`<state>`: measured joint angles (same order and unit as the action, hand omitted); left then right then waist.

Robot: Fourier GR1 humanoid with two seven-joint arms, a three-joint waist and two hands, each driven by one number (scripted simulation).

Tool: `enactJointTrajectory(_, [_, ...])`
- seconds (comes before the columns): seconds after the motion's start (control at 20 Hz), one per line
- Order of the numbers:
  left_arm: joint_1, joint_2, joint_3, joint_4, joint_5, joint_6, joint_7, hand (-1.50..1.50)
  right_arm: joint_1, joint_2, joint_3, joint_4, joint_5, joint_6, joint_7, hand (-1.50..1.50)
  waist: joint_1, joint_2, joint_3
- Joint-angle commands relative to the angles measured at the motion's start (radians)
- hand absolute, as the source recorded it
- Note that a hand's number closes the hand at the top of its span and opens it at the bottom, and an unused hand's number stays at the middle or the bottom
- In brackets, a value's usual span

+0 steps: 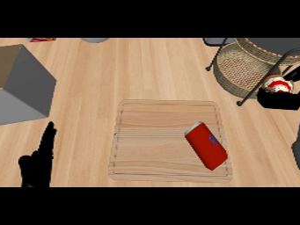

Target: Pick the cupcake from the cutting board and place it in the tiered basket

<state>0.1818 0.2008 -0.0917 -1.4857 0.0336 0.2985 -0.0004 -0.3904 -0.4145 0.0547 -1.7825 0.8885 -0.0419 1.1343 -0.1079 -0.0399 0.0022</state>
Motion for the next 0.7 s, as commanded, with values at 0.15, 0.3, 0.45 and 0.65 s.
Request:
enactJointTrajectory(0.15, [-0.022,-0.015,-0.026,0.032,0.001,-0.025,0.033,0.00,0.016,-0.108,-0.051,-0.389,0.099,0.261,0.259,1.50,0.040,0.019,-0.007])
enactJointTrajectory(0.3, [-0.028,-0.023,-0.051,0.010,-0.024,-0.013,0.057,0.00,-0.051,-0.145,-0.124,-0.421,0.062,0.376,0.289,1.50,0.065,0.024,-0.007])
enactJointTrajectory(0.45, [-0.049,-0.006,-0.031,0.028,0.001,-0.054,0.034,0.00,-0.094,-0.147,-0.178,-0.453,0.024,0.432,0.302,1.50,0.078,0.028,-0.007])
enactJointTrajectory(0.65, [-0.006,-0.015,-0.049,0.012,-0.008,-0.055,0.027,0.00,-0.179,-0.166,-0.257,-0.364,0.013,0.457,0.290,1.50,0.102,0.030,-0.007])
